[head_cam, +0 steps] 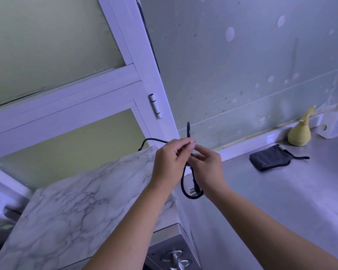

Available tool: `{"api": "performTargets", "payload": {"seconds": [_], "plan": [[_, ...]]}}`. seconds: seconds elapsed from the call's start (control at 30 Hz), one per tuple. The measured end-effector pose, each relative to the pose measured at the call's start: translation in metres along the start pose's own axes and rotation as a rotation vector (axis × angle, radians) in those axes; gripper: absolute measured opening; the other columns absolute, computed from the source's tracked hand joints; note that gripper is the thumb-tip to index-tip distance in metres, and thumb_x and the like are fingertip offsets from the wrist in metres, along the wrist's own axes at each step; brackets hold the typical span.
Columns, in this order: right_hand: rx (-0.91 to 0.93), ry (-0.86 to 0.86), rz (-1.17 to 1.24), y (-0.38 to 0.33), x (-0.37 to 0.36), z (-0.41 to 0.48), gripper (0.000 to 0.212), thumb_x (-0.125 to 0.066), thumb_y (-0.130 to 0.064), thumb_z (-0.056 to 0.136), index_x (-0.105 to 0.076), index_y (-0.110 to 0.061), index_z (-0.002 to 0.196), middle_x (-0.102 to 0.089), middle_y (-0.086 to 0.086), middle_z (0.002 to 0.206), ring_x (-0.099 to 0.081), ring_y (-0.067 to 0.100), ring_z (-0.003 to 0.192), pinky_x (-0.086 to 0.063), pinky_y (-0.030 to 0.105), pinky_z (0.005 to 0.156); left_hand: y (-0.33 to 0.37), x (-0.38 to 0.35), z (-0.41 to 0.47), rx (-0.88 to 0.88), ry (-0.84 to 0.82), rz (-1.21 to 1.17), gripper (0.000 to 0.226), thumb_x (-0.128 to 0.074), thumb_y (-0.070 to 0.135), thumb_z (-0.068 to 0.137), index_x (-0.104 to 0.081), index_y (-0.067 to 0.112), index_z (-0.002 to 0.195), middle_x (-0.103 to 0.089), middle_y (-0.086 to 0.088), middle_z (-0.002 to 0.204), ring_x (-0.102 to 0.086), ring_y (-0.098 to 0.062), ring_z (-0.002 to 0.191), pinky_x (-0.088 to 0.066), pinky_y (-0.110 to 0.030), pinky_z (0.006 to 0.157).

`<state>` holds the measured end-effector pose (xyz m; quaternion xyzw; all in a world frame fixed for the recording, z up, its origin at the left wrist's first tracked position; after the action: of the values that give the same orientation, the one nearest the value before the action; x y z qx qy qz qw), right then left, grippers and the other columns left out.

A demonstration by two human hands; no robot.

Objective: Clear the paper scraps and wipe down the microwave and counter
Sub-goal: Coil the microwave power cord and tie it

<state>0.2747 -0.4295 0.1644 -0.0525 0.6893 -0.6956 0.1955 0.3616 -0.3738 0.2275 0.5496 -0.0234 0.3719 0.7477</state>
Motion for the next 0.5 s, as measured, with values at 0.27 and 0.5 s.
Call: {"api": "performTargets", "payload": {"seconds": [0.27,0.5], "plan": [[-0.001,-0.141,-0.005,-0.004,0.000,0.003,0.057,-0.061,-0.006,0.090,-0.049,-0.048,0.126,-0.063,0.008,0.079,-0.061,0.022,0.068,-0.057,0.052,0.074,0.004,0.004,0.000,0.041,0.000,-0.005,0.014,-0.057,0.020,0.100,-0.068,0.024,0.092,-0.071,0.008,0.082,-0.065,-0.004,0.069,-0.048,-0.010,0.059],[0.011,-0.242,0.145,-0.016,0.007,0.006,0.054,-0.045,0.005,0.092,-0.048,-0.041,0.120,-0.054,0.016,0.093,-0.073,0.034,0.074,-0.062,0.047,0.068,-0.008,0.015,-0.005,0.063,0.068,-0.050,0.021,-0.053,0.024,0.103,-0.067,0.031,0.089,-0.072,0.014,0.085,-0.062,-0.004,0.068,-0.048,-0.011,0.066]]}}
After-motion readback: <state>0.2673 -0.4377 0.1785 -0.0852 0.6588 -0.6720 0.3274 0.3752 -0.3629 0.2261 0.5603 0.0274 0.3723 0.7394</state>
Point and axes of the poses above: each hand's wrist, its own z-axis towards the middle knuckle, its own x-axis out of the back of the hand, y = z × x, the point moved 3 cm from there along z, towards the middle knuckle
